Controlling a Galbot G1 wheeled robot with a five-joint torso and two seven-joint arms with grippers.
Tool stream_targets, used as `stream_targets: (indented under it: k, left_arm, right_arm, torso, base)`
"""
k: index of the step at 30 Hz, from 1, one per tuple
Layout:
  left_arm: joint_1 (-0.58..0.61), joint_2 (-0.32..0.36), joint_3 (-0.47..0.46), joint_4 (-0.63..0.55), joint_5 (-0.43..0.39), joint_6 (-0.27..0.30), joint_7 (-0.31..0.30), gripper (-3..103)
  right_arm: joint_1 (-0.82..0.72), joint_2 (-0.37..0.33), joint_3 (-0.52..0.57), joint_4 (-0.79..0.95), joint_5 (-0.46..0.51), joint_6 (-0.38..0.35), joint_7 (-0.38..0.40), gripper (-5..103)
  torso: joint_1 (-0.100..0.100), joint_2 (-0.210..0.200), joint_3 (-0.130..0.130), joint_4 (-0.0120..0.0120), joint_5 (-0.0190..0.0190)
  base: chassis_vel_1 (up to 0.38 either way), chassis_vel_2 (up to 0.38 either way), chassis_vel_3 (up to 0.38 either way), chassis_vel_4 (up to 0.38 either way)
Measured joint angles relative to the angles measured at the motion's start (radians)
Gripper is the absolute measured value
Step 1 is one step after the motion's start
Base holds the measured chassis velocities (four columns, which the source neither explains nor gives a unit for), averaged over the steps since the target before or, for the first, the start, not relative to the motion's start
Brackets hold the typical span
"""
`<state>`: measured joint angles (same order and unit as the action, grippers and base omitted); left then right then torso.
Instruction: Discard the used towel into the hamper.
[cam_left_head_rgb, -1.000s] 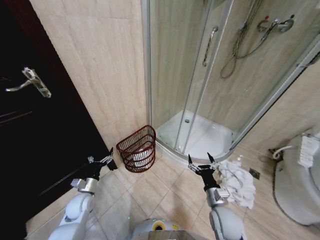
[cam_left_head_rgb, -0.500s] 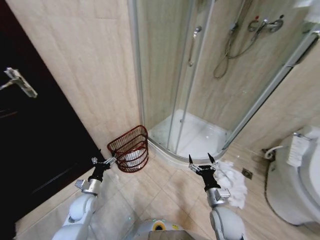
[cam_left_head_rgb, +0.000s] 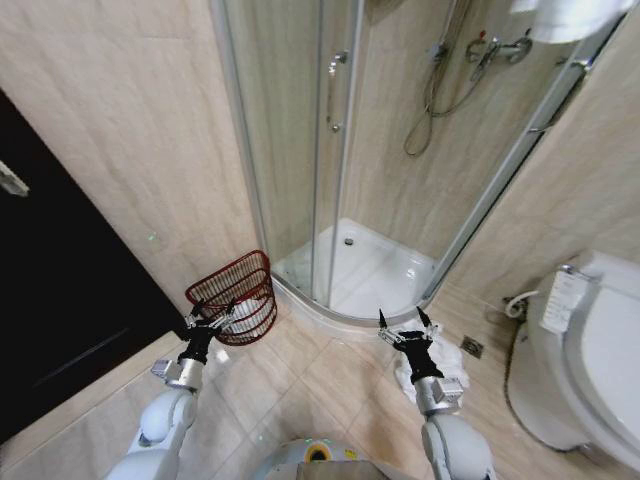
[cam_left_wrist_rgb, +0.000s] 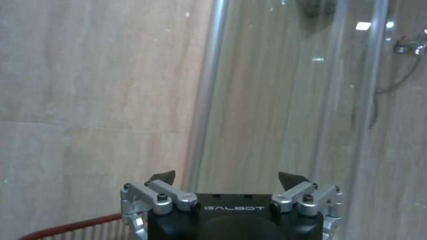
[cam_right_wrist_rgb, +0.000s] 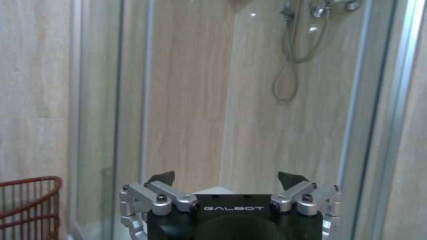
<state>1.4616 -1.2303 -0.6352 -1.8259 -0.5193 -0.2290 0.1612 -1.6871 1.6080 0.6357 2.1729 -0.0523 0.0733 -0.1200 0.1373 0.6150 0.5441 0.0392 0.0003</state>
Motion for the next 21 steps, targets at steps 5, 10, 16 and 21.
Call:
stream_targets:
  k: [5, 10, 16, 21]
  left_arm:
    - [0.001, -0.003, 0.003, 0.000, 0.001, -0.002, -0.001, 100]
    - [0.001, -0.010, 0.017, 0.006, 0.005, -0.008, -0.018, 100]
    - [0.001, -0.012, 0.021, -0.004, 0.008, -0.002, -0.020, 100]
    - [-0.006, -0.016, 0.014, -0.013, -0.002, -0.013, -0.008, 100]
  right_arm:
    - [0.005, 0.000, -0.002, -0.004, 0.000, 0.000, -0.001, 100]
    - [0.021, 0.000, -0.003, -0.018, 0.000, 0.017, -0.001, 100]
    - [0.031, 0.000, -0.005, -0.019, 0.006, 0.020, -0.008, 100]
    - [0.032, 0.000, -0.007, -0.020, 0.006, 0.022, -0.010, 100]
  torso:
    - [0.000, 0.000, 0.000, 0.0000, -0.0004]
    - [0.000, 0.000, 0.000, -0.0004, -0.0001]
    - [0.000, 0.000, 0.000, 0.0003, 0.0002]
    - [0.003, 0.006, 0.004, 0.0002, -0.0005]
  base:
    - [-0.211, -0.215, 0.203, 0.222]
    - [-0.202, -0.176, 0.182, 0.176]
    - [-0.074, -0.069, 0.060, 0.044]
    - [0.036, 0.030, -0.050, -0.029]
